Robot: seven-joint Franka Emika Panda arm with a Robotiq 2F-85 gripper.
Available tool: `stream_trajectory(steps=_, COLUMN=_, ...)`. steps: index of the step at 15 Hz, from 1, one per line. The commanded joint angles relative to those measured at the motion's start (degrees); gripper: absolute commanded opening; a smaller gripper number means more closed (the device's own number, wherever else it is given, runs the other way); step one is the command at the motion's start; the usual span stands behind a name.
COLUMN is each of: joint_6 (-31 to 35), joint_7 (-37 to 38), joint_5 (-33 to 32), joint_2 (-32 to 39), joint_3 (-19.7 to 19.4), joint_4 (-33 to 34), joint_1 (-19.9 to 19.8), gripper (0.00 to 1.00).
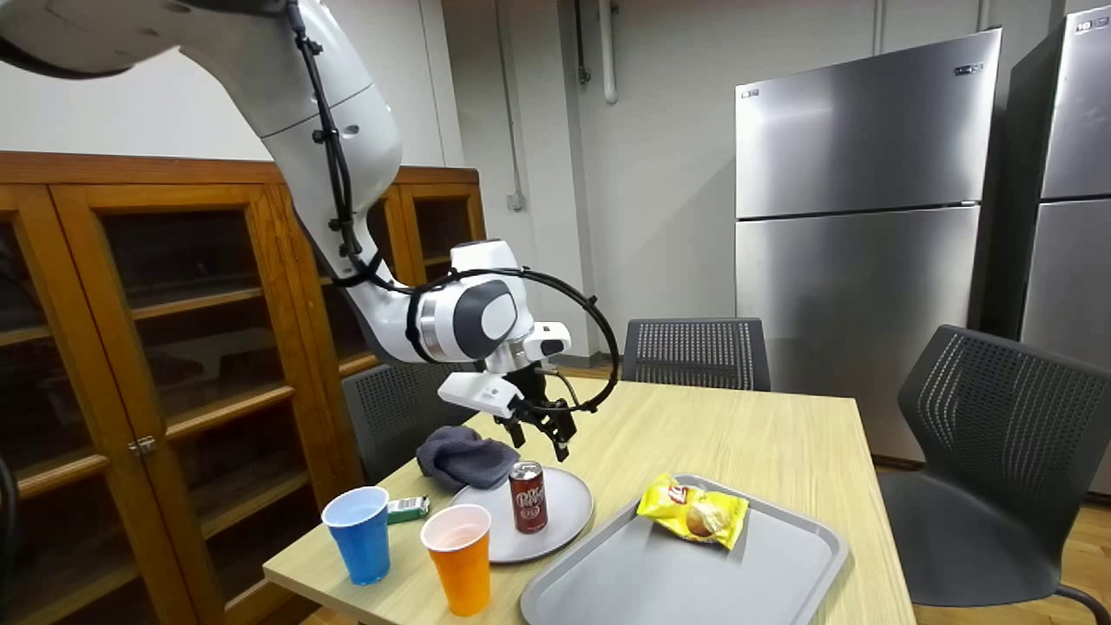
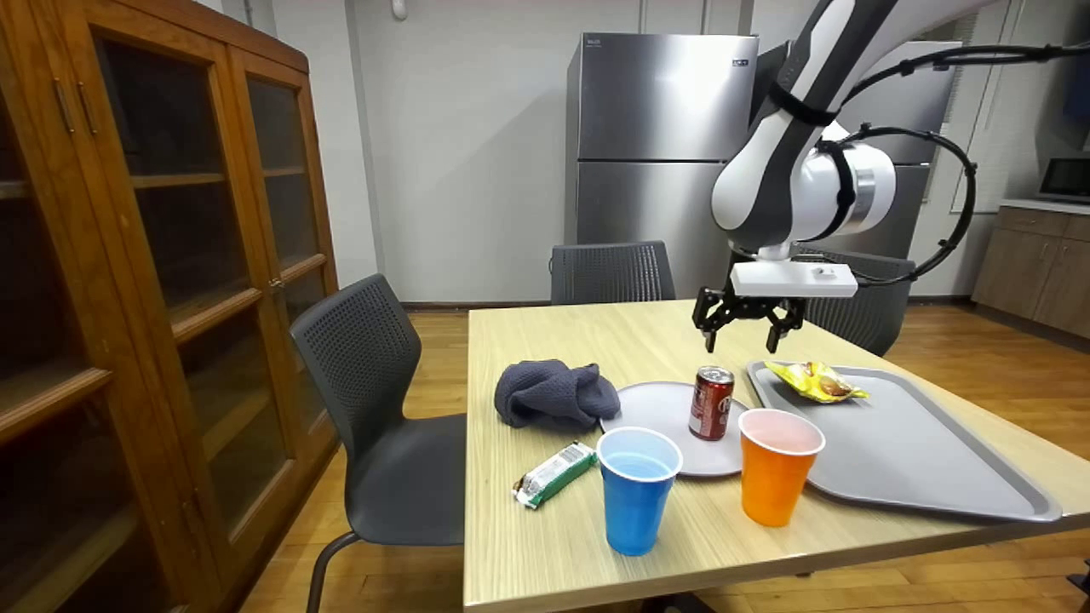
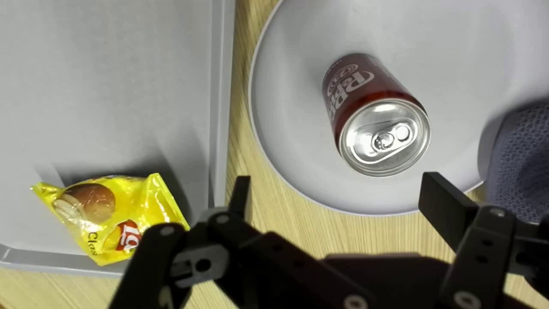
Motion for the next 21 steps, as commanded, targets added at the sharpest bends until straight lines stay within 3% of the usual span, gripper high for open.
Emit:
stream_trajectory(steps=1, joint_6=-5.11, joint_7=-4.20, joint_5=-1.95, joint_2=-6.21, joint_3=2.34, joint_4=-3.45, joint_1=-3.69, gripper=1.00)
stream_trajectory(steps=13, joint_6=-12.41, joint_7=-18.55, joint_5=-1.33, joint_2=-17.30, joint_3=4.92, joint_4=-9.99, joint_1=-11.59, gripper=1.00)
stream_trajectory(steps=14, joint_6=-10.38, joint_7=-15.16, joint_5=-2.10, joint_2=-13.87, joint_3=4.62, joint_4=-7.90, joint_1=-10.82, gripper=1.00)
stream_trajectory(steps=21, joint_6=-10.38, joint_7=-15.44, joint_5=-2.05, joint_2=-13.71, joint_3=4.87, joint_4=-8.08, joint_1=-11.19, gripper=1.00)
